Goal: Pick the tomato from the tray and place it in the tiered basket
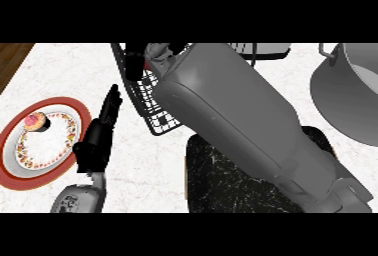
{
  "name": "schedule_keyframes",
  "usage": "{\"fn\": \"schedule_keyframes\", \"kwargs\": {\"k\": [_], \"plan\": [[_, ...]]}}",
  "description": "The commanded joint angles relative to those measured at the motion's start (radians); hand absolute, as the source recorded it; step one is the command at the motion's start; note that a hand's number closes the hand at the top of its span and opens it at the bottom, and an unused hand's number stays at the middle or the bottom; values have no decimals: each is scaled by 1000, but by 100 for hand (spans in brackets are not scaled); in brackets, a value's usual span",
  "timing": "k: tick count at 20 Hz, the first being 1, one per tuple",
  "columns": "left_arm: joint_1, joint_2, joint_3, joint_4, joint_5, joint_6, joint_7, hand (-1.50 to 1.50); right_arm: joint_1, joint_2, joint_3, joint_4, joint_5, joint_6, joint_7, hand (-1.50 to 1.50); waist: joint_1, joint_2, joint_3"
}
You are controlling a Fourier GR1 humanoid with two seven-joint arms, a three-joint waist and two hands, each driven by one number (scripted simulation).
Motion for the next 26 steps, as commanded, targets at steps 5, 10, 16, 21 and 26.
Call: {"fn": "schedule_keyframes", "kwargs": {"k": [5,10,16,21,26], "plan": [[-19,4,4,-6,-2,-7,35,0,-29,1,-78,261,54,-100,-125,150,2,2,0],[15,7,2,16,6,-22,-21,0,49,6,-146,254,-89,-263,-87,-150,10,3,0],[-10,7,4,-47,11,-16,58,0,51,6,-238,218,-152,-408,-123,-150,3,-1,1],[-13,-24,-10,-8,-19,28,30,0,127,-67,-308,110,-140,-530,-110,-150,-25,-4,2],[2,7,36,16,6,13,-11,0,223,-154,-404,-32,-207,-495,-39,-150,-41,-10,2]]}}
